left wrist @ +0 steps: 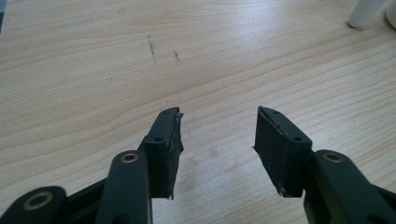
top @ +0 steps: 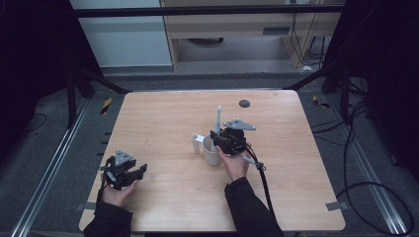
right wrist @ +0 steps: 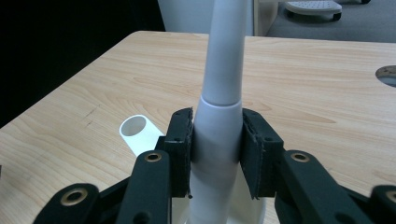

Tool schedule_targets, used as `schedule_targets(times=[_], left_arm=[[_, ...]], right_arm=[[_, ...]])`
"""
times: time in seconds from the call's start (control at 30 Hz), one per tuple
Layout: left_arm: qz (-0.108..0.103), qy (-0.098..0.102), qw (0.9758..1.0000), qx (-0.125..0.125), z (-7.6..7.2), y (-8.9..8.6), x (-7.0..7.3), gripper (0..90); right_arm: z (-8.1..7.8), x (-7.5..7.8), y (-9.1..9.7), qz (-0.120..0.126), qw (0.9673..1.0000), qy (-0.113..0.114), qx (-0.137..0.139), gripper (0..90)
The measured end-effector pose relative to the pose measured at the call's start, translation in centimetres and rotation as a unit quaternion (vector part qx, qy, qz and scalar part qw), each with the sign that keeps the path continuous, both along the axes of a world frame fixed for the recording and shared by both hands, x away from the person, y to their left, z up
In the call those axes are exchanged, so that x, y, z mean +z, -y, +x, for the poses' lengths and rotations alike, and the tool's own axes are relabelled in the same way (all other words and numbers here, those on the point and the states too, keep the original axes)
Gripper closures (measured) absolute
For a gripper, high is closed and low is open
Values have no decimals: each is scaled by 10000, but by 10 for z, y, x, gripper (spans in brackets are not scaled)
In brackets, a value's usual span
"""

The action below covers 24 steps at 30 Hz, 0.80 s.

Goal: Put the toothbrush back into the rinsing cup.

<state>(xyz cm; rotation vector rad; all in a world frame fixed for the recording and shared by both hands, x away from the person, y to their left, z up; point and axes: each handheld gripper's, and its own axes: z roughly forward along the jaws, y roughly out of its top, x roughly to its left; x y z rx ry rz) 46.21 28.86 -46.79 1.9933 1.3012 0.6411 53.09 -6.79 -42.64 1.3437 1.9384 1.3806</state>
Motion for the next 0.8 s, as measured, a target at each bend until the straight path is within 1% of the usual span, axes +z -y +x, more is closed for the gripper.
schedule_targets(times=[0.13, 0.23, 0.5, 0.63, 0.73, 0.8], left_arm=[[-1, -7, 10000, 0, 0, 0, 0, 499], [-2, -3, 10000, -1, 0, 0, 0, 500], [-4, -3, 10000, 2, 0, 0, 0, 500], [-10, 0, 10000, 4, 0, 0, 0, 499], [-3, -6, 10000, -4, -1, 1, 0, 498], [0, -1, 10000, -11, -1, 1, 0, 499]], right_arm=[[0, 2, 3, -16, 10000, 78, -43, 649], [0, 3, 5, -37, 9999, 92, -71, 652], [-5, 8, 9, -93, 9999, 135, -34, 631], [-14, 13, 15, -118, 9998, 168, 68, 589], [-23, 17, 22, -157, 9995, 263, 65, 533], [-27, 19, 27, -140, 9996, 246, 82, 492]])
